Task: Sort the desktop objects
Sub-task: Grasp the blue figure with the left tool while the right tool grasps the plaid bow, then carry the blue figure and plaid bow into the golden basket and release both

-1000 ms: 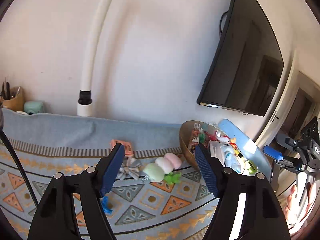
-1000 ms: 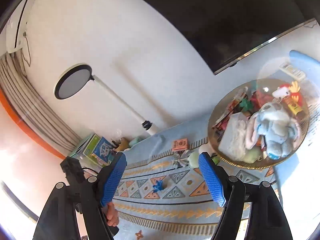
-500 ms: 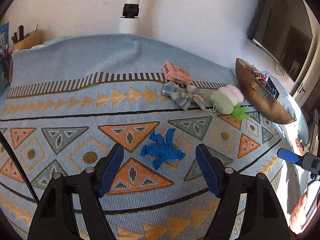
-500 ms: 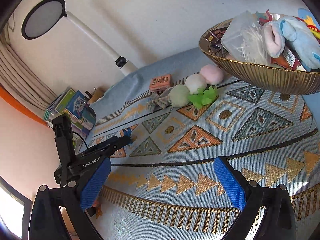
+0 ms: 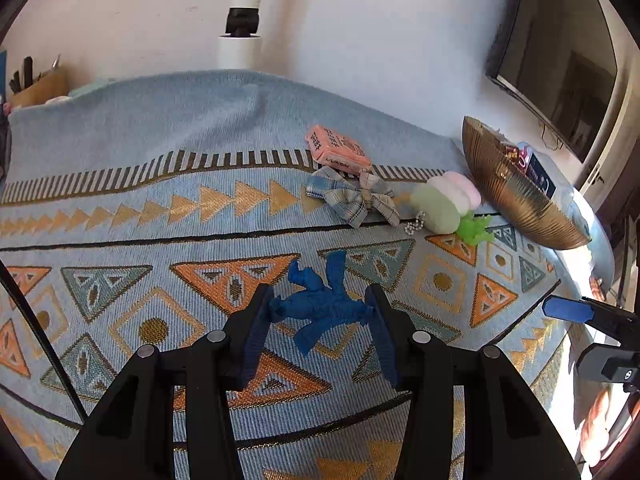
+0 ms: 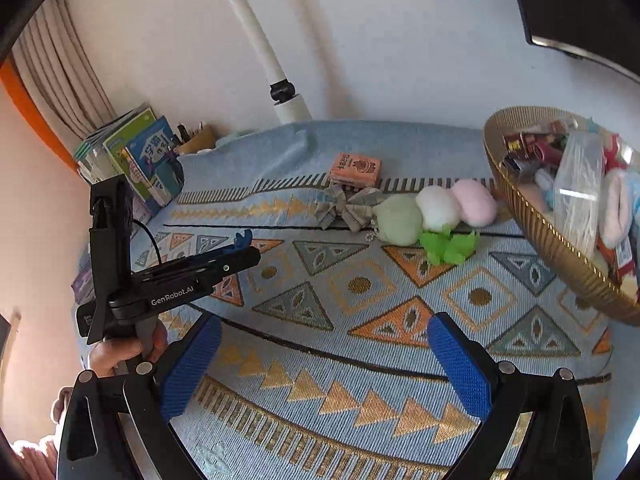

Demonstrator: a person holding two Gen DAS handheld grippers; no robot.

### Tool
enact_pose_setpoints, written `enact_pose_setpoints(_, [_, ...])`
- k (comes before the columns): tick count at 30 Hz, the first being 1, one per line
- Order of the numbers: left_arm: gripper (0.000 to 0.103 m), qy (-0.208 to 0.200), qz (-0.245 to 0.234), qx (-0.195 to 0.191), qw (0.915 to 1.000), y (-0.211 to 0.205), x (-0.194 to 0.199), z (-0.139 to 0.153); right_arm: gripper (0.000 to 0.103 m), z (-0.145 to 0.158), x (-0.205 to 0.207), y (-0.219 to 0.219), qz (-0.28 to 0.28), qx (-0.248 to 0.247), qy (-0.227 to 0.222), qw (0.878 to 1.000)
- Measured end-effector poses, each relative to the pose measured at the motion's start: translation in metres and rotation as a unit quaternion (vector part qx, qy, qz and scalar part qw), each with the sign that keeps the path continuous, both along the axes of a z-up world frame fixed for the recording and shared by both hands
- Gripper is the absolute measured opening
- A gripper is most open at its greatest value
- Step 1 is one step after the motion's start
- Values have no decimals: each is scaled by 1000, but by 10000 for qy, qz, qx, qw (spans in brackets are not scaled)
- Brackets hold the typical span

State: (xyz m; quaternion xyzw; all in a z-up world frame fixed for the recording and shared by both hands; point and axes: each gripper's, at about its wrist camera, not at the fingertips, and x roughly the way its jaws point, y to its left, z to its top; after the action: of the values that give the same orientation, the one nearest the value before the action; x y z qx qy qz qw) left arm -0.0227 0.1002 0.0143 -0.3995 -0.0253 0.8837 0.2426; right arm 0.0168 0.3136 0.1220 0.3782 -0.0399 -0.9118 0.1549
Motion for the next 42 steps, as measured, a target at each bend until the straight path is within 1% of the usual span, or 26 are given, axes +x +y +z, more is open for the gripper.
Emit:
enact_pose_setpoints(2, [45,-20,251,319,9992,-16,-1,1,103,7,-24,-20,187,642,264,9974])
enact_pose_setpoints(3, [45,21,330,432,9985,-21,0,3,103,5,-38,-30,326,895,263,9951])
enact_pose_setpoints(4, [45,72,405,481,9980,-24,0,5,103,0,-52,-38,522,1016,142,9934])
enact_pose_setpoints(5, [45,123,463,502,9976,-25,1,7,100,-5,-66,-45,712,1015,-33,9923])
enact_pose_setpoints(6, [45,173,511,532,9971,-27,3,8,82,-11,-78,-50,817,1009,-143,9914])
enact_pose_setpoints(7, [45,215,566,579,9965,-29,3,9,70,-17,-90,-54,886,1006,-230,9907])
enact_pose_setpoints(9, [45,263,653,712,9950,-32,3,9,70,-30,-111,-58,918,1102,-354,9890])
enact_pose_setpoints(11, [45,259,710,786,9940,-34,1,8,70,-42,-127,-62,847,1352,-430,9862])
enact_pose_setpoints(15, [45,315,630,679,9952,-30,2,9,70,-66,-150,-66,784,1662,-642,9809])
enact_pose_setpoints(17, [45,350,580,624,9957,-28,2,9,71,-66,-154,-57,698,1281,-696,9869])
enact_pose_setpoints(18, [45,341,570,622,9959,-28,2,8,65,-65,-153,-54,570,1298,-642,9878])
enact_pose_setpoints(19, [45,316,575,625,9959,-28,1,7,54,-63,-152,-53,538,1283,-618,9883])
enact_pose_setpoints(20, [45,295,607,629,9957,-29,0,6,47,-61,-150,-51,512,1258,-616,9888])
enact_pose_setpoints(21, [45,266,628,651,9955,-31,-1,5,33,-59,-148,-49,479,1194,-632,9897])
enact_pose_setpoints(25, [45,251,654,683,9952,-34,-1,4,32,-41,-125,-33,481,240,-698,9961])
enact_pose_setpoints(27, [45,293,631,669,9953,-32,0,5,32,-30,-104,-24,635,-362,-759,9944])
enact_pose_setpoints(28, [45,295,618,662,9955,-32,1,6,32,-25,-91,-19,668,-551,-792,9931])
enact_pose_setpoints(31, [45,281,612,673,9955,-32,1,6,32,-15,-43,-7,697,-840,-795,9908])
enact_pose_setpoints(34, [45,314,557,644,9959,-30,4,8,33,-13,8,5,795,-1114,-788,9875])
enact_pose_setpoints(36, [45,347,516,555,9965,-25,5,9,33,-9,40,22,770,-1163,-761,9873])
enact_pose_setpoints(37, [45,353,535,484,9968,-22,7,9,32,-6,52,26,701,-1071,-698,9893])
enact_pose_setpoints(40, [45,408,362,285,9981,-4,22,16,33,13,87,50,371,-663,-347,9965])
enact_pose_setpoints(42, [45,605,195,186,9978,12,37,30,33,35,107,74,88,-516,-25,9986])
